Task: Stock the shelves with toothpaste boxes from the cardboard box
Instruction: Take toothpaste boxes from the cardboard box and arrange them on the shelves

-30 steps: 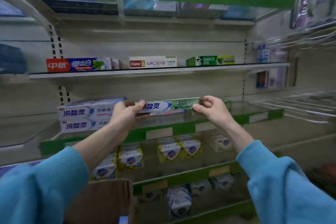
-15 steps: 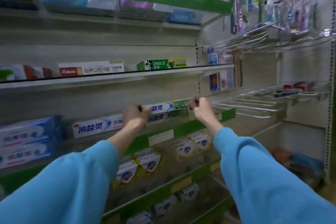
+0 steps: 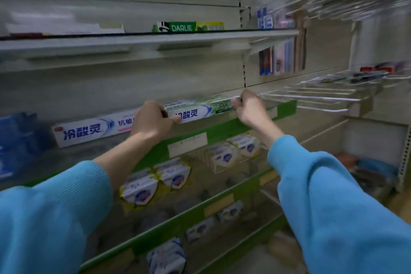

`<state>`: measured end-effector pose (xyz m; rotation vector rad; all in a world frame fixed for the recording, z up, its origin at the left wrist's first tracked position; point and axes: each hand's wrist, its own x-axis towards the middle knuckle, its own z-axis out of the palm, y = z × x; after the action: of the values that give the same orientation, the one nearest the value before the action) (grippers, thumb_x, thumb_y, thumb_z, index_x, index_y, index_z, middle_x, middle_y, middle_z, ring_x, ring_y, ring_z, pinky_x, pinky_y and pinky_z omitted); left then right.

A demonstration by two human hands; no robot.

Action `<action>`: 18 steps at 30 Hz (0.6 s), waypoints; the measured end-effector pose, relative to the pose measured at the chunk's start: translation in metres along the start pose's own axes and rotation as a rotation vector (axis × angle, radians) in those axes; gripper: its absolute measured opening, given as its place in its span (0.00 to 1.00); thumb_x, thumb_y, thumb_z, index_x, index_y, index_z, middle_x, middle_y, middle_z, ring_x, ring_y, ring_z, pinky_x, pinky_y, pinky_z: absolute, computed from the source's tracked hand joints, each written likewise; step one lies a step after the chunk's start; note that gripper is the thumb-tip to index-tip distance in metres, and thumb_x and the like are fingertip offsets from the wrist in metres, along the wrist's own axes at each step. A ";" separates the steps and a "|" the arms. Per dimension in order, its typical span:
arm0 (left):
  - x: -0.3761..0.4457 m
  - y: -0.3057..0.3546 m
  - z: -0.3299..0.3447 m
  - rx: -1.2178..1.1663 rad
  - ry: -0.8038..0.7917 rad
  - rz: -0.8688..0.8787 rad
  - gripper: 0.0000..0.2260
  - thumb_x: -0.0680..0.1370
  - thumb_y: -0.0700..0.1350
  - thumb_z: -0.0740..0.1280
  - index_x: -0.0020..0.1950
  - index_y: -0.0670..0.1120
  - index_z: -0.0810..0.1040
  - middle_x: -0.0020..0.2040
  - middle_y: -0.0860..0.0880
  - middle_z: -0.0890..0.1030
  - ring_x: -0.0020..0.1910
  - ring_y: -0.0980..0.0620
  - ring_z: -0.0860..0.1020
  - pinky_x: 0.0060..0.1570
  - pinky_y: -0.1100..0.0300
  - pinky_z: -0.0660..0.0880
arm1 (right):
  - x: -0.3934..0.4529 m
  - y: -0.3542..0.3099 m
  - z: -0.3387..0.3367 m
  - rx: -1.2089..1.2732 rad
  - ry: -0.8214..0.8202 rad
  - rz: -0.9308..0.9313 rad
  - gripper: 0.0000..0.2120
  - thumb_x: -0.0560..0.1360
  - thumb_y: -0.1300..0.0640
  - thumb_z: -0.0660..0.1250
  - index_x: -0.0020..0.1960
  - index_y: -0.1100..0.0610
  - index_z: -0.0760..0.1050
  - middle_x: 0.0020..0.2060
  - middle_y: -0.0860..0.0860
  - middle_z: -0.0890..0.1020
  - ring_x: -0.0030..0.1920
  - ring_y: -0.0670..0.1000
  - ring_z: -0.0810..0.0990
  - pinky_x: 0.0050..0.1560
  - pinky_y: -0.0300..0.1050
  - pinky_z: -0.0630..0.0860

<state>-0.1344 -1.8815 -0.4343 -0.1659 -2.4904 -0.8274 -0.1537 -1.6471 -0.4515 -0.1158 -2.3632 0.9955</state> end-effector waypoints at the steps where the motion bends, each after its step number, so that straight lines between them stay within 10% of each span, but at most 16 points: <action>1: 0.000 0.000 0.000 -0.013 -0.007 -0.009 0.22 0.75 0.53 0.75 0.41 0.33 0.80 0.39 0.37 0.84 0.36 0.45 0.80 0.40 0.54 0.73 | 0.000 -0.002 0.000 -0.016 -0.027 0.021 0.07 0.83 0.54 0.61 0.50 0.58 0.68 0.39 0.48 0.71 0.46 0.51 0.74 0.45 0.45 0.69; 5: -0.001 -0.005 0.000 -0.063 0.002 -0.047 0.18 0.73 0.52 0.78 0.38 0.37 0.80 0.40 0.39 0.85 0.45 0.43 0.83 0.53 0.47 0.79 | -0.003 -0.010 -0.001 -0.087 -0.109 0.050 0.12 0.82 0.54 0.61 0.60 0.61 0.71 0.42 0.48 0.72 0.51 0.52 0.75 0.51 0.46 0.73; 18: -0.001 -0.003 0.000 -0.039 -0.053 -0.178 0.20 0.70 0.48 0.80 0.57 0.41 0.83 0.54 0.46 0.83 0.50 0.48 0.78 0.46 0.56 0.70 | 0.005 -0.006 -0.001 -0.051 -0.163 0.123 0.21 0.79 0.51 0.67 0.68 0.60 0.71 0.58 0.57 0.79 0.49 0.53 0.79 0.40 0.40 0.74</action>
<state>-0.1338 -1.8840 -0.4362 0.0212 -2.5672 -0.9558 -0.1565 -1.6497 -0.4447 -0.2085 -2.5570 1.0367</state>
